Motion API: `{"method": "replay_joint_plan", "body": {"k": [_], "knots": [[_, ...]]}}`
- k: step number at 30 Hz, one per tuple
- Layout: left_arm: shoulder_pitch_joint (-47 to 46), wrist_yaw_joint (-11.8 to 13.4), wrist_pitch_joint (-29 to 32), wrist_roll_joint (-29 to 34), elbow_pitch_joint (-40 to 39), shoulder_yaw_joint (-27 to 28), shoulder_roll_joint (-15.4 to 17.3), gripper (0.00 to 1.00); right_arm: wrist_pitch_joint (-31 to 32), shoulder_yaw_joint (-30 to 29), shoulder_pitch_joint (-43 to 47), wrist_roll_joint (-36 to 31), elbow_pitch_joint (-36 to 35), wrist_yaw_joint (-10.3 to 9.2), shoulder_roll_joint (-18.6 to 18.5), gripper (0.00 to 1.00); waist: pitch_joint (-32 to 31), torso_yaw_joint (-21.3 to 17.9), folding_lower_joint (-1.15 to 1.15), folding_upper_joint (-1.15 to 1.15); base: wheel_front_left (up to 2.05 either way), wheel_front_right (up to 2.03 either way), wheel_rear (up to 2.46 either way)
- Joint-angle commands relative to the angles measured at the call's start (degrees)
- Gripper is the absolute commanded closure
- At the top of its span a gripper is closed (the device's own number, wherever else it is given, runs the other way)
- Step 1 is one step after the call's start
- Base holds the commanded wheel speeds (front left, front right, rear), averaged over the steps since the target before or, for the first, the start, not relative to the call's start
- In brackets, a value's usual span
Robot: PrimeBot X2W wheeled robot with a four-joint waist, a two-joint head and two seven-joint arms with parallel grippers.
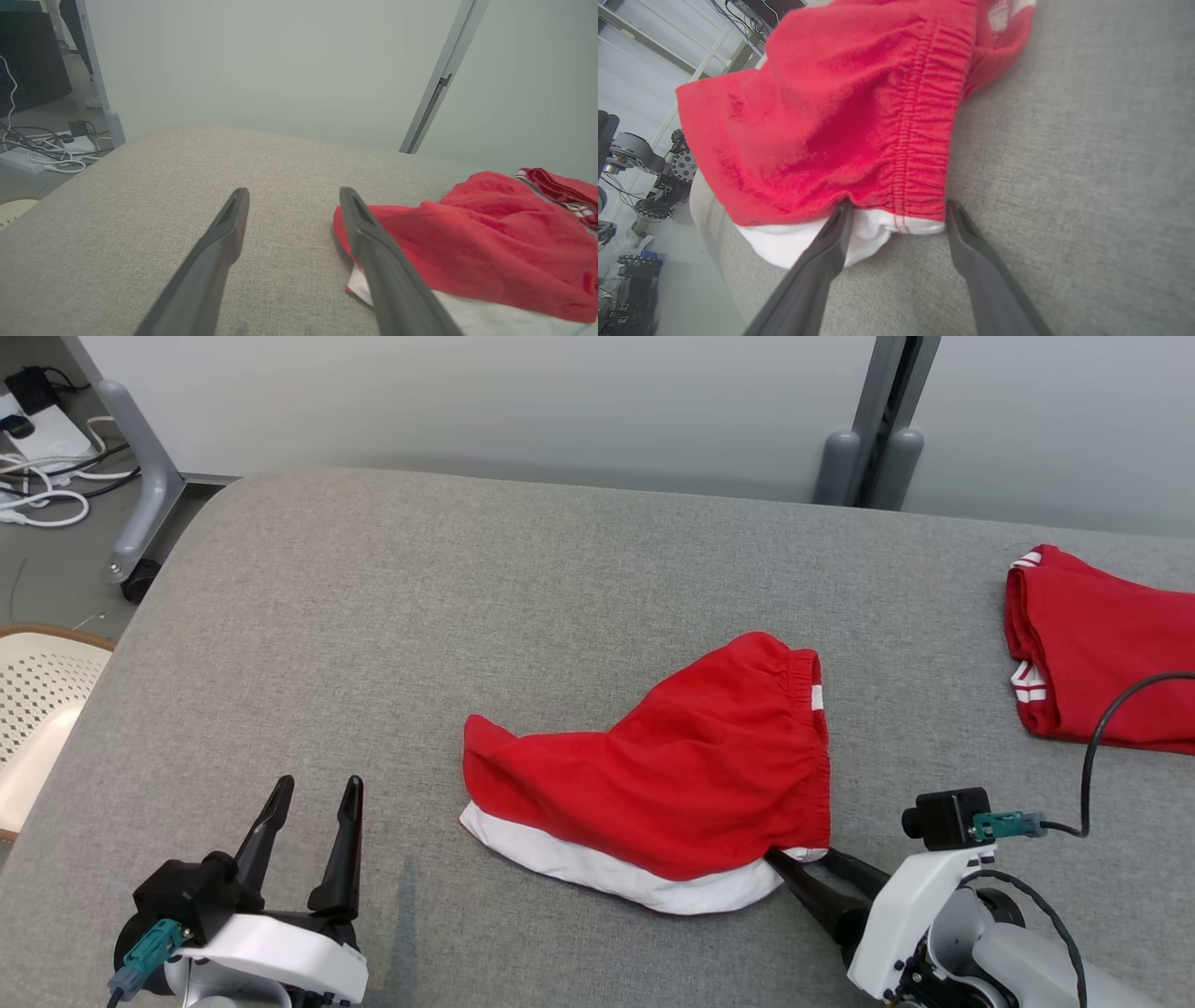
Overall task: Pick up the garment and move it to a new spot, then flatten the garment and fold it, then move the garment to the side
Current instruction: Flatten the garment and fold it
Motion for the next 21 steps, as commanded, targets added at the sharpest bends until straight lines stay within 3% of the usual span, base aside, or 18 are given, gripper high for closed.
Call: {"method": "replay_joint_plan", "body": {"k": [1,2,3,4,11,21], "knots": [[-1.1,0.0,-0.2,-0.2,0.1,0.0,0.3,0.00,-0.3,0.3,-0.6,0.5,0.3,0.04,-0.5,0.51,0.0,0.1,0.00,0.00,0.00,0.00,0.00],[-1.1,0.0,-0.2,-0.3,0.1,0.0,0.3,0.00,-0.7,0.7,-0.9,0.8,0.3,0.04,-0.5,0.51,0.1,0.1,0.00,0.00,0.00,0.00,0.00],[-1.1,0.0,-0.2,-0.3,0.1,0.0,0.4,0.00,-0.8,1.1,-1.2,1.2,0.3,0.04,-0.5,0.86,0.1,0.1,0.00,0.00,0.00,0.00,0.00],[-1.1,0.0,-0.2,-0.4,0.2,0.1,0.5,0.00,-1.0,1.5,-1.3,1.5,0.2,0.04,-0.6,1.00,0.1,0.1,0.00,0.00,0.00,0.00,0.00],[-0.8,0.0,-0.2,-0.6,0.9,0.1,0.8,0.00,-1.8,4.1,-2.8,3.2,-1.4,0.04,-2.7,1.00,-0.4,-1.1,0.00,0.00,0.00,0.00,0.00],[-0.3,0.0,-0.1,-2.1,3.5,-1.5,1.7,0.00,0.3,3.6,-1.4,8.1,-7.1,0.04,-10.0,1.00,-0.8,-3.9,0.00,0.00,0.00,0.00,0.00]]}}
